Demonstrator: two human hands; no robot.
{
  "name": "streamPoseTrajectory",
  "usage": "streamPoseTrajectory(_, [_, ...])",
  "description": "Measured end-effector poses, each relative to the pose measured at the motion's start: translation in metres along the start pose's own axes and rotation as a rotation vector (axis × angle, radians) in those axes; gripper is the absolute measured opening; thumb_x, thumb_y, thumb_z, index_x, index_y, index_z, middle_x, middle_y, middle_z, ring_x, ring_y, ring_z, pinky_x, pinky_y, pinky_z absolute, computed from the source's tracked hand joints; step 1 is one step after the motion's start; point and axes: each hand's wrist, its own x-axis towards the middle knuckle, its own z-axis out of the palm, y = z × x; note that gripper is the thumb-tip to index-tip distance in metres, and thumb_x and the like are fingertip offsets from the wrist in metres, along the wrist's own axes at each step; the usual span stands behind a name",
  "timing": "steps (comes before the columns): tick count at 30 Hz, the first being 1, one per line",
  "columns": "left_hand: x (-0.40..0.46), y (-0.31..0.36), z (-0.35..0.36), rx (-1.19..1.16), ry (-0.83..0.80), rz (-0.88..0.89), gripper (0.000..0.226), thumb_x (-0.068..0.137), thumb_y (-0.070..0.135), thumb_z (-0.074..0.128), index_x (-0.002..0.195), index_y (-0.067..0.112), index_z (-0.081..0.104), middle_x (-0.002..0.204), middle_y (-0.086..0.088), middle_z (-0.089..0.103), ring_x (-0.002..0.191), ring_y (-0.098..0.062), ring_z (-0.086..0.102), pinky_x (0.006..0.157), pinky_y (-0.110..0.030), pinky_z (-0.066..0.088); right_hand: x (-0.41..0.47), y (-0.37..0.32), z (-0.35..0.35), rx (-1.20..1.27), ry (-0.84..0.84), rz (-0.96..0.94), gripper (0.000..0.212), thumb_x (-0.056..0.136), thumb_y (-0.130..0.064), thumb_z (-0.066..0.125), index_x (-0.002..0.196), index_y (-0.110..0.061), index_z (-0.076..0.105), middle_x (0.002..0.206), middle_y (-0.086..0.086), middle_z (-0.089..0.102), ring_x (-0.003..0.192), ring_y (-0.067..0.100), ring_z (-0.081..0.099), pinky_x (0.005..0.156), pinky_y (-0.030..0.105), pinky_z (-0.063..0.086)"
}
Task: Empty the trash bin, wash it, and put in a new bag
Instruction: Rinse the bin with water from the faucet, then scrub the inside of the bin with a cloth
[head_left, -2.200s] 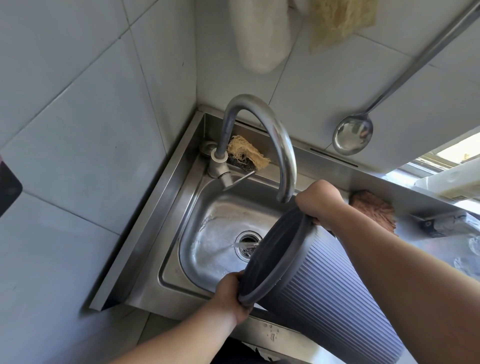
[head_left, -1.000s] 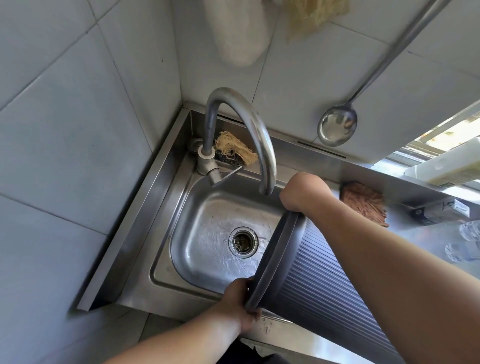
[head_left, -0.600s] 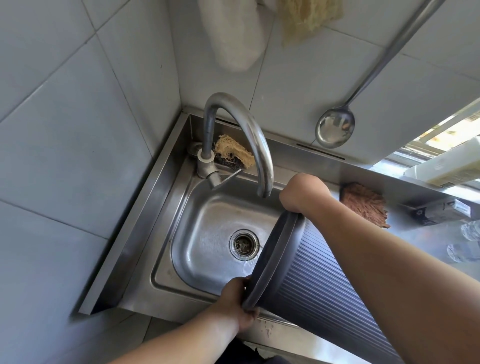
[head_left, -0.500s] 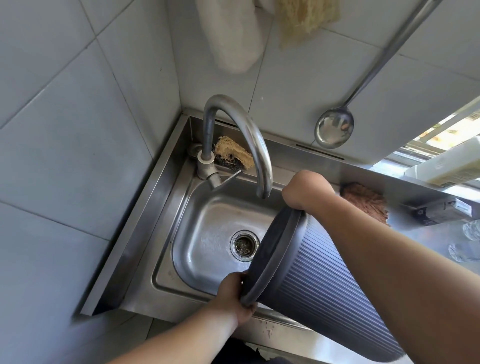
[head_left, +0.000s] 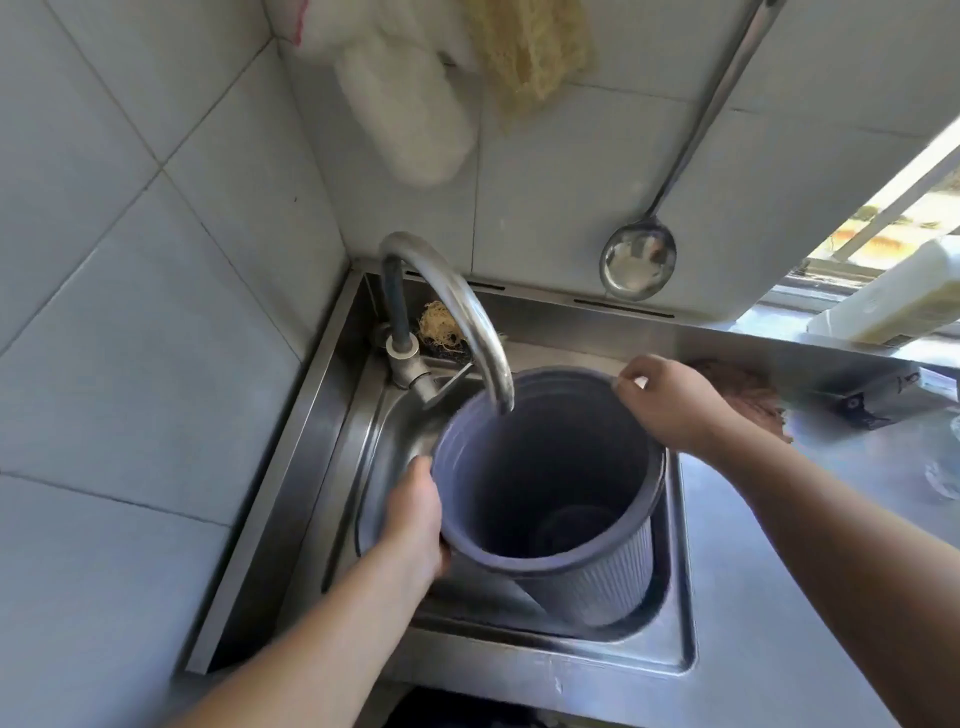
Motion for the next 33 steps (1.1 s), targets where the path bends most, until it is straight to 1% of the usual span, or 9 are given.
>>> streamPoseTrajectory(2, [0.0,0.001,0.001,0.088,0.078,0.153,0.035,0.091,0.042,0.048,0.092,0.018,0.074,0.086,-0.006,0.078,0.079,-0.027,0.074,0.061,-0.032,0.054,-0.011,0.019,0.016,-0.019,-0.018,-0.003,0.022,0.093,-0.04,0.055,0.092,-0.02,0.063,0.081,0.002,0.06,0.082,0.027,0.057,0.07,0.03,0.038])
streamPoseTrajectory(5, [0.004,-0.001,0.002,0.189,0.175,0.371,0.035,0.092,0.045,0.049,0.093,0.017,0.069,0.087,-0.004,0.073,0.084,-0.025,0.068,0.065,-0.031,0.048,-0.027,0.044,0.045,-0.039,-0.082,0.018,0.028,0.093,-0.036,0.055,0.071,-0.023,0.044,0.067,-0.004,0.05,0.075,0.029,0.053,0.063,0.032,0.032])
streamPoseTrajectory(10, [0.011,-0.008,-0.002,0.501,0.316,0.586,0.047,0.096,0.054,0.043,0.105,0.014,0.066,0.091,-0.002,0.066,0.083,-0.024,0.061,0.073,-0.033,0.043,-0.044,0.06,0.093,0.069,-0.132,0.096,0.031,0.095,-0.034,0.053,0.071,-0.024,0.036,0.069,-0.005,0.049,0.071,0.027,0.05,0.062,0.034,0.036])
streamPoseTrajectory(13, [0.015,-0.009,-0.009,0.597,0.351,0.636,0.053,0.095,0.06,0.042,0.096,0.012,0.064,0.084,0.001,0.063,0.081,-0.026,0.059,0.074,-0.036,0.046,-0.051,0.06,0.111,0.119,-0.141,0.116,0.028,0.095,-0.035,0.053,0.074,-0.024,0.039,0.073,-0.002,0.052,0.075,0.029,0.056,0.063,0.035,0.037])
streamPoseTrajectory(17, [0.017,-0.012,-0.013,0.678,0.328,0.687,0.056,0.092,0.063,0.047,0.075,0.011,0.057,0.073,-0.004,0.064,0.072,-0.027,0.061,0.065,-0.039,0.047,-0.059,0.068,0.125,0.156,-0.194,0.135,0.031,0.094,-0.046,0.051,0.087,-0.017,0.057,0.088,0.004,0.066,0.084,0.028,0.063,0.071,0.037,0.05])
streamPoseTrajectory(22, [0.02,-0.012,-0.006,0.734,0.363,0.703,0.053,0.093,0.057,0.05,0.066,0.012,0.055,0.065,-0.004,0.062,0.065,-0.025,0.059,0.06,-0.038,0.045,-0.024,0.117,0.098,0.092,0.132,0.195,0.036,0.094,-0.042,0.056,0.104,-0.008,0.064,0.112,0.015,0.057,0.102,0.037,0.057,0.085,0.04,0.048])
streamPoseTrajectory(25, [0.022,-0.013,-0.006,0.766,0.407,0.733,0.054,0.093,0.06,0.047,0.066,0.014,0.055,0.063,-0.003,0.062,0.062,-0.023,0.059,0.053,-0.033,0.041,0.016,0.159,0.072,0.001,0.289,0.255,0.038,0.093,-0.032,0.059,0.098,0.005,0.063,0.112,0.028,0.056,0.105,0.046,0.052,0.091,0.047,0.045])
streamPoseTrajectory(30, [0.028,-0.013,-0.012,0.892,0.536,0.75,0.064,0.086,0.073,0.037,0.065,0.015,0.055,0.059,0.001,0.06,0.057,-0.02,0.056,0.052,-0.028,0.036,0.063,0.204,0.065,-0.327,0.164,0.286,0.069,0.091,-0.052,0.049,0.123,0.009,0.053,0.133,0.03,0.048,0.125,0.044,0.038,0.111,0.05,0.031])
streamPoseTrajectory(33, [0.029,-0.016,-0.005,0.855,0.536,0.735,0.065,0.08,0.078,0.036,0.065,0.018,0.057,0.056,0.001,0.06,0.057,-0.022,0.059,0.053,-0.031,0.042,0.086,0.22,0.068,-0.248,0.136,0.393,0.095,0.086,-0.068,0.043,0.144,0.006,0.033,0.153,0.027,0.031,0.14,0.044,0.025,0.115,0.053,0.025])
